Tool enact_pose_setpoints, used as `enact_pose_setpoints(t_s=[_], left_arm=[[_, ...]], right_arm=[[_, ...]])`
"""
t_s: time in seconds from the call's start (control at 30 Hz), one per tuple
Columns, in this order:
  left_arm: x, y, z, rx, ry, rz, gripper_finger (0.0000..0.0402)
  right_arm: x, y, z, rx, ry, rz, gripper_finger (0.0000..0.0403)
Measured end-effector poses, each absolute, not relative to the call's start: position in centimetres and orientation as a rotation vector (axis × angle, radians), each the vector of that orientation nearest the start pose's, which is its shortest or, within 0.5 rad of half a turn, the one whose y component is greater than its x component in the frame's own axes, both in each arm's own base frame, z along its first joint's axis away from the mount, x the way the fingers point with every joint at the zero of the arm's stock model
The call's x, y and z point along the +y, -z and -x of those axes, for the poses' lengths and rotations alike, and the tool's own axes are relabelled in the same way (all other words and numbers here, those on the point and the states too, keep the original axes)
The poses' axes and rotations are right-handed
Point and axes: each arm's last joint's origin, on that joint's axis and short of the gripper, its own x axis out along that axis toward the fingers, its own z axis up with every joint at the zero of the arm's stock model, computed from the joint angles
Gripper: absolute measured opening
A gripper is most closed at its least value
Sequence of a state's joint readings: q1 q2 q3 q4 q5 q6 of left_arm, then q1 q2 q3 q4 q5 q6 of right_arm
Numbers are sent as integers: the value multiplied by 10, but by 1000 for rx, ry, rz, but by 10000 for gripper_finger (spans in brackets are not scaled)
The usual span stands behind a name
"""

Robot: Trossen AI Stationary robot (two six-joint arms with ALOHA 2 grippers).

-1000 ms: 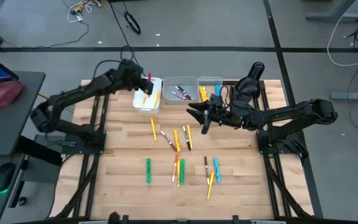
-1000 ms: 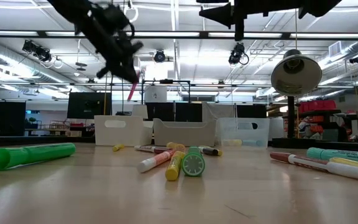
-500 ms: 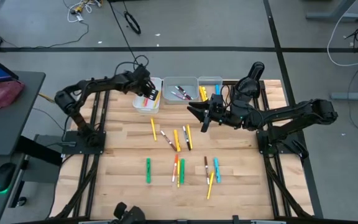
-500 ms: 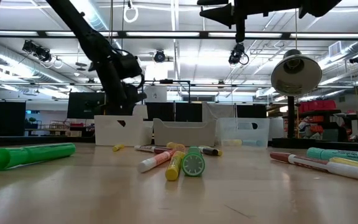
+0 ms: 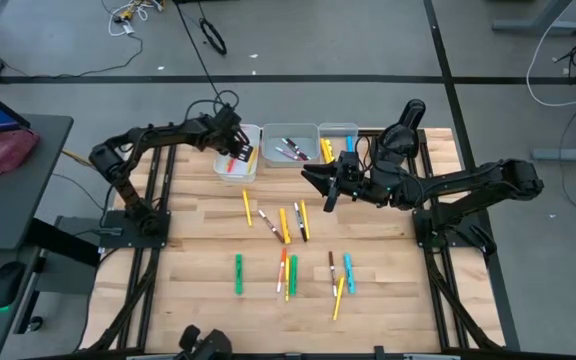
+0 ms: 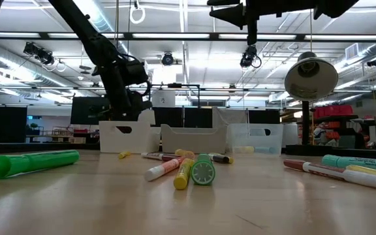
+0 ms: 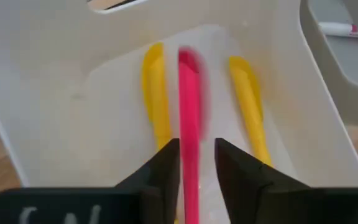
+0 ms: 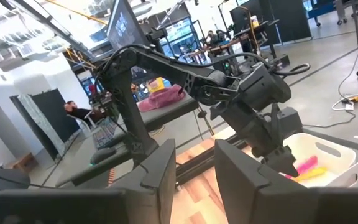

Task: Pick & Place Markers
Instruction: Put the pink pen into the white bin, then put the light blue highlighter pen into the transparent bin

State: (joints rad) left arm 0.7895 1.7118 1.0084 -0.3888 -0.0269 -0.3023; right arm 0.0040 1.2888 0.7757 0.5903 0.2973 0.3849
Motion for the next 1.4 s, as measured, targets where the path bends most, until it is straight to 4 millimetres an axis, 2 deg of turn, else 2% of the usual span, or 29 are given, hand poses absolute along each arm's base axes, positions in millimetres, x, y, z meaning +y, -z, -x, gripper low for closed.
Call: enact_pose_setpoints(t_s=[0.1, 0.2, 0.3, 0.4, 0.53, 0.7, 0.87, 1.0, 1.1, 1.2, 1.4], left_arm=[[231, -169, -228, 940, -891, 683, 140], [229, -180, -227, 896, -894, 697, 169], [224, -197, -223, 838, -871, 704, 186], [215, -223, -215, 767, -864, 698, 191], [192, -259, -203, 694, -837, 658, 187], [154, -294, -188, 639, -770, 597, 178], [121, -313, -178, 621, -701, 548, 177], [104, -320, -175, 615, -641, 524, 177], [97, -321, -176, 618, -609, 512, 177], [92, -321, -179, 627, -583, 503, 177], [79, -320, -184, 656, -523, 482, 177]], right_arm=[[-7, -297, -285, -134, 271, -394, 110], [-5, -298, -284, -140, 262, -395, 110], [-1, -300, -282, -146, 247, -389, 110], [4, -304, -279, -148, 231, -355, 110], [8, -307, -272, -116, 210, -375, 105], [10, -307, -271, -87, 96, -584, 107], [15, -288, -270, 137, 78, -625, 134], [31, -289, -266, 390, 98, -642, 165], [43, -289, -255, 618, 171, -644, 181], [54, -289, -241, 775, 257, -730, 191], [78, -265, -218, 1091, 424, -889, 214]])
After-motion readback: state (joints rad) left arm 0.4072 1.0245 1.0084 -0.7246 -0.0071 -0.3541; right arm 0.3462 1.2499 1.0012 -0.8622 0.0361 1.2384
